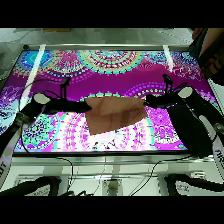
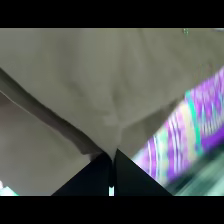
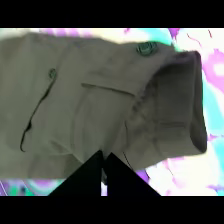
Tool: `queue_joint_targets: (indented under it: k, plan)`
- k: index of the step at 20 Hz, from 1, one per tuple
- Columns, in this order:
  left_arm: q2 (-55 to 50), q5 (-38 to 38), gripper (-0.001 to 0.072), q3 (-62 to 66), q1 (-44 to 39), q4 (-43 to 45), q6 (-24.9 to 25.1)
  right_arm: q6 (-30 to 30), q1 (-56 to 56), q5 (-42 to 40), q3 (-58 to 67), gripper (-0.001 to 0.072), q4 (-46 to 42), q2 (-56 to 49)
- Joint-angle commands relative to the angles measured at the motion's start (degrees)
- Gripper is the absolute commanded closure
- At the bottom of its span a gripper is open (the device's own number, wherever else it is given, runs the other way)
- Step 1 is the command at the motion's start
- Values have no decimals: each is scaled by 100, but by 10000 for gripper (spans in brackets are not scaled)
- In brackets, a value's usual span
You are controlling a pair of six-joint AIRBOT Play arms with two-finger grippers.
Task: Fold the clothes and pants, and hang the long-sleeved shirts on hangers.
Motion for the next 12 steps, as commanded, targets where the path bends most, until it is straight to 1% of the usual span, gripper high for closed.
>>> queue_joint_targets:
  k: [1,3,7,8,9,10,11,12]
  plan:
    - [-9,-638,702,-92,-459,1523,-1110,-2,-179,1408,13,693,-927,-26]
    - [-63,-393,701,-219,-732,1620,-1139,-2,-179,1268,13,693,-964,-39]
    - [-232,-400,701,-234,-894,1720,-1139,-9,-179,1226,13,688,-1084,-46]
    - [-234,-400,688,-234,-863,1843,-1139,-20,-179,1220,15,551,-1095,-46]
    - [-232,-442,563,-234,-835,1886,-1137,-76,-179,1222,15,227,-1115,-46]
    - [-229,-452,260,-234,-824,1886,-1137,-109,-181,1178,15,80,-1207,-46]
    - [-229,-466,-5,-234,-815,1884,-1139,-109,-188,1043,15,84,-1379,-46]
    - [-229,-463,15,-232,-815,1884,-1139,-105,-205,796,17,83,-1604,-46]
